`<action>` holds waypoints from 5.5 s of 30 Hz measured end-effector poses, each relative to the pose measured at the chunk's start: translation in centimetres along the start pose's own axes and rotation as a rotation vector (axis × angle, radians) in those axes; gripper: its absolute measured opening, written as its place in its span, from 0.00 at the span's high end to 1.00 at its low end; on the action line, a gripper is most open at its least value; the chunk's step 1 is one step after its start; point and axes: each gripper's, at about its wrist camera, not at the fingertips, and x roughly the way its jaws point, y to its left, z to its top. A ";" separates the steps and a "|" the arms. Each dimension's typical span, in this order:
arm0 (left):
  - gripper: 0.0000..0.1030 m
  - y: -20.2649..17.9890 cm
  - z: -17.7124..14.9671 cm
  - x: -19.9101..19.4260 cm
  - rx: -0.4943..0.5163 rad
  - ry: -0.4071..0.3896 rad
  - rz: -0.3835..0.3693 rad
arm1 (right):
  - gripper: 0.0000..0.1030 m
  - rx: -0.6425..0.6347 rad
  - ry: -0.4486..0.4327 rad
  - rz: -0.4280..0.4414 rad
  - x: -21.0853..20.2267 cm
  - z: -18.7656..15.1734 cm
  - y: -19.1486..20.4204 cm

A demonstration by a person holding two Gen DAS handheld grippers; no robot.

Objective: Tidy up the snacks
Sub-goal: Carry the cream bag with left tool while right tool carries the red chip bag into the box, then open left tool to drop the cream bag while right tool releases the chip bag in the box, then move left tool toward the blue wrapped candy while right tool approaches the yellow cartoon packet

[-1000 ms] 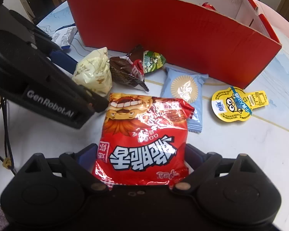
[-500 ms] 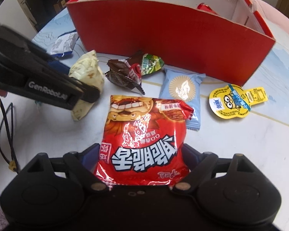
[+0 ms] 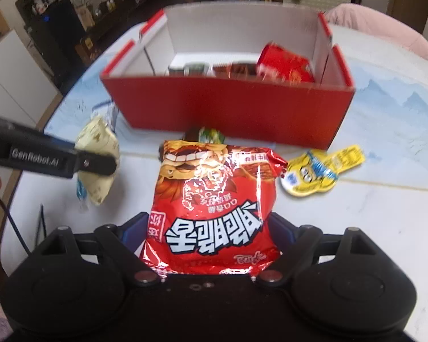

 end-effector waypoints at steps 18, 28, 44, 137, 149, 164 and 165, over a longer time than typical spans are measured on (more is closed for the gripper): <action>0.59 -2.9 5.8 -8.7 -0.103 -0.230 -0.071 | 0.15 0.046 -0.214 0.006 -7.4 8.6 -2.6; 0.59 -3.7 10.6 -7.7 -0.116 -0.243 0.011 | 0.15 0.032 -0.241 -0.019 -6.3 12.4 -4.1; 0.59 -2.2 15.6 -0.3 -0.141 -0.112 0.172 | 0.15 -0.009 -0.139 -0.055 0.7 15.6 -5.8; 0.22 3.6 -1.8 -7.3 -0.366 -0.150 0.105 | 0.00 0.207 -0.227 0.044 -5.3 2.2 -6.1; 0.22 7.0 -4.3 -3.1 -0.573 0.022 0.122 | 0.01 0.363 -0.108 -0.070 0.5 0.2 -9.0; 0.22 6.6 -3.4 -0.2 -0.595 0.063 0.179 | 0.11 0.451 -0.067 -0.245 5.6 2.6 -9.8; 0.22 6.6 -3.3 -0.1 -0.595 0.064 0.181 | 0.12 0.459 -0.067 -0.246 5.8 2.6 -9.8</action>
